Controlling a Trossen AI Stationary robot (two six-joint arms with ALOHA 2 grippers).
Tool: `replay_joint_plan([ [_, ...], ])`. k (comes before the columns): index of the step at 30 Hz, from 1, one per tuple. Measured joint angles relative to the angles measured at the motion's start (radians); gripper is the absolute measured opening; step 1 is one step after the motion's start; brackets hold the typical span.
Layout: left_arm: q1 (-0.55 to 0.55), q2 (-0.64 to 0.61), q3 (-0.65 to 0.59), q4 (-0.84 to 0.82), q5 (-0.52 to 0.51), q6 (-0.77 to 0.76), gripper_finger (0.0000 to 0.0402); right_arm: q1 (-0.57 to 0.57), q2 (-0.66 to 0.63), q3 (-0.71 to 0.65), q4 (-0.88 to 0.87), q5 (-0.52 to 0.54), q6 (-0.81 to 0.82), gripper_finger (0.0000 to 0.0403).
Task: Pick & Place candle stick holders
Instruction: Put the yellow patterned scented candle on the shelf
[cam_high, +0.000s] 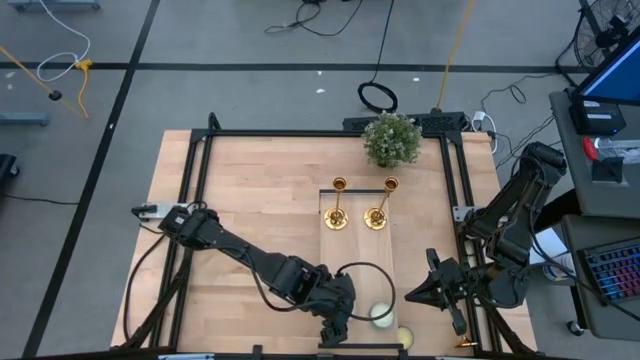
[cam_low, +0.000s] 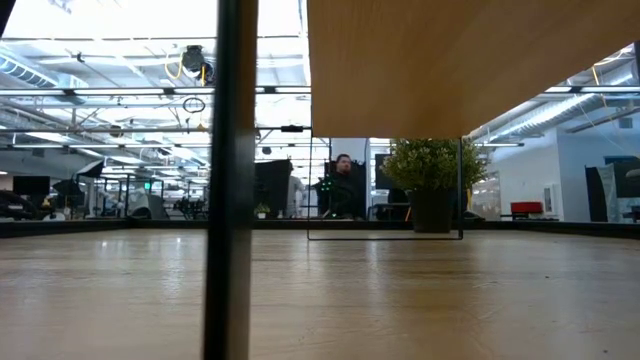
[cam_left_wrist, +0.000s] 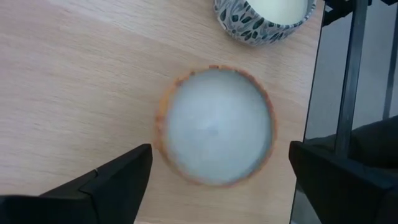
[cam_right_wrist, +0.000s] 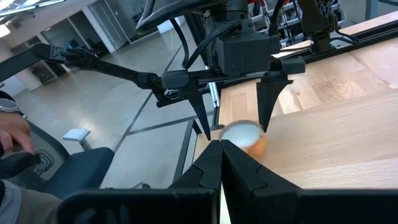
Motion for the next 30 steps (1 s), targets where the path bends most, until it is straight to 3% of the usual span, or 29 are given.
replay_joint_plan([
  [16, 0.011, 0.0, 0.0, 0.042, -0.023, -0.01, 0.0297, 0.0, 0.0, 0.0, 0.0, 0.0, 0.004, 0.0],
  [22, 0.014, -0.002, 0.0, 0.05, -0.022, -0.001, 0.0285, 0.0, 0.0, 0.0, 0.0, -0.001, 0.012, 0.0],
  [30, 0.031, -0.017, 0.002, 0.079, -0.11, 0.025, 0.0285, 0.0, 0.0, 0.0, 0.0, -0.003, 0.01, 0.0],
])
